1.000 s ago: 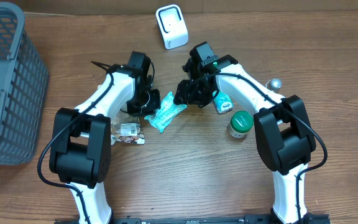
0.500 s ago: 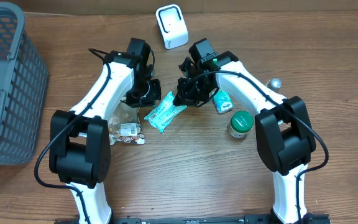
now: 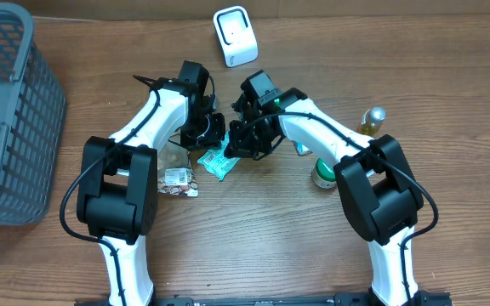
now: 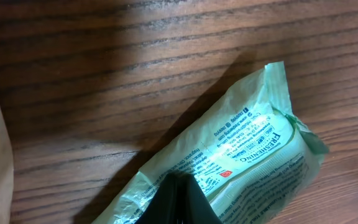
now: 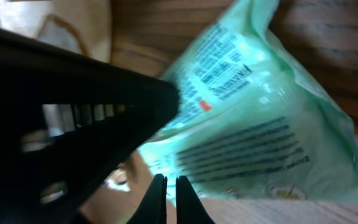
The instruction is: Scan the item barcode
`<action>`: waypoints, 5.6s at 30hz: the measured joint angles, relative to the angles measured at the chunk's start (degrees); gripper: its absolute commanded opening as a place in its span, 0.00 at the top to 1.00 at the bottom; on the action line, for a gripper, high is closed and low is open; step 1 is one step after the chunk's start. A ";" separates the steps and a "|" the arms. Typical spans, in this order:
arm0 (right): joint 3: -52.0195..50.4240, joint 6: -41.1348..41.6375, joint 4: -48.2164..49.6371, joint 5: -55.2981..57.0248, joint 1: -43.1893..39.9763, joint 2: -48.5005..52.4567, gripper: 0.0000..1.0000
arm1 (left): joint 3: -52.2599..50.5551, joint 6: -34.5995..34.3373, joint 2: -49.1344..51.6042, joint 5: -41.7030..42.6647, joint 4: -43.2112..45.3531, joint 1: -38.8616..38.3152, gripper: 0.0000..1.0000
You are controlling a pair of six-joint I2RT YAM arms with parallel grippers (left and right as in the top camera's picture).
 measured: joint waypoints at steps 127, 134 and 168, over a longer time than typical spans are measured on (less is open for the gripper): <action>6.82 -65.99 60.94 43.60 -2.73 2.43 0.96 | 24.04 1.22 -13.11 -34.64 -5.07 16.02 0.00; 6.75 -77.31 71.93 48.17 -2.71 7.67 0.96 | 24.02 1.22 -13.11 -34.64 -5.07 16.02 0.00; 6.80 -81.77 67.43 43.28 -2.73 11.91 0.96 | 24.04 1.22 -13.11 -34.67 -5.07 16.02 0.00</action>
